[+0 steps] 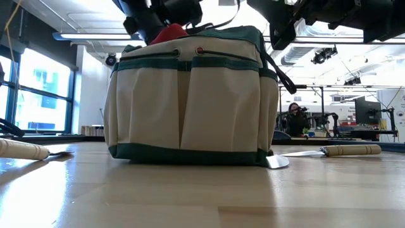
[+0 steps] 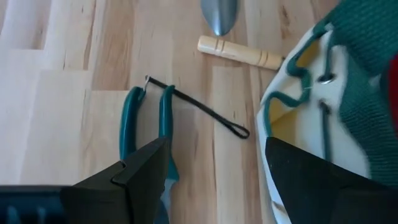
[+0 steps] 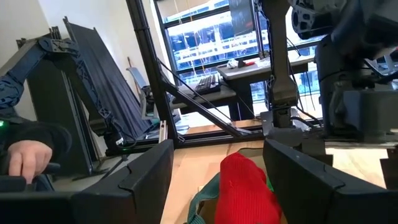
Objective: Pick & Place Garden tools in Gardening bag
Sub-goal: Put the green shear scissors into the green gardening bag
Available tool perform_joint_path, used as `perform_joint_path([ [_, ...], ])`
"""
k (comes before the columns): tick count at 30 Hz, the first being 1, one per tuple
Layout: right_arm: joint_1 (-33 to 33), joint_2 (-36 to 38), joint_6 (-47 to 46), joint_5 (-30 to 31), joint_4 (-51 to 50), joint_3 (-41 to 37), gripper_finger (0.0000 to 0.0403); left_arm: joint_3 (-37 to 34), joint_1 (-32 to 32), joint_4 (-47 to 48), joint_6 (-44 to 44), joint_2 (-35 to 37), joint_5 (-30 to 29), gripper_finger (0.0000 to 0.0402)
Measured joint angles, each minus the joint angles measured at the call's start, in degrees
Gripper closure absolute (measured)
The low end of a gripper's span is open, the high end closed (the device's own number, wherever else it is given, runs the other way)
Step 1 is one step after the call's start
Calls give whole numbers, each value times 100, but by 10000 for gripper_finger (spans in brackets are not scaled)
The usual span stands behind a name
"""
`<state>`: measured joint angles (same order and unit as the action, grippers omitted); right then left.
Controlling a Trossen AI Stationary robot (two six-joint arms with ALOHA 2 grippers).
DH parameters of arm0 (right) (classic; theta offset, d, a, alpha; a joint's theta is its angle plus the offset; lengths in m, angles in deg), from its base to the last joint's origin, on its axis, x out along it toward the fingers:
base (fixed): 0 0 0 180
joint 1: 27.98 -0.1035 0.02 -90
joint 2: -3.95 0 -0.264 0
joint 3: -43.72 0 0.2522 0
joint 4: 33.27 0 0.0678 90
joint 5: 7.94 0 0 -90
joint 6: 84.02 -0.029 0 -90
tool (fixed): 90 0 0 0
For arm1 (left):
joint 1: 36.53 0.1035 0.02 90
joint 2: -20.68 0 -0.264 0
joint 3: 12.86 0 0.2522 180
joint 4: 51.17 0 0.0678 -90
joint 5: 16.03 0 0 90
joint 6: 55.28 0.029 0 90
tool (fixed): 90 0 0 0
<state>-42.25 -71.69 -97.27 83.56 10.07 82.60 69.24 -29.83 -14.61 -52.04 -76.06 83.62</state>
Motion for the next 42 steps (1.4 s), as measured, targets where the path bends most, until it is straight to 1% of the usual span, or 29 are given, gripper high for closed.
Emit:
perform_joint_path([
  [9, 1, 0, 106, 0, -20, 0, 163, 2, 2, -239, -2, -4, -13, 142],
  [42, 0, 0, 84, 0, -81, 0, 163, 0, 4, -142, -11, -4, -33, 142],
])
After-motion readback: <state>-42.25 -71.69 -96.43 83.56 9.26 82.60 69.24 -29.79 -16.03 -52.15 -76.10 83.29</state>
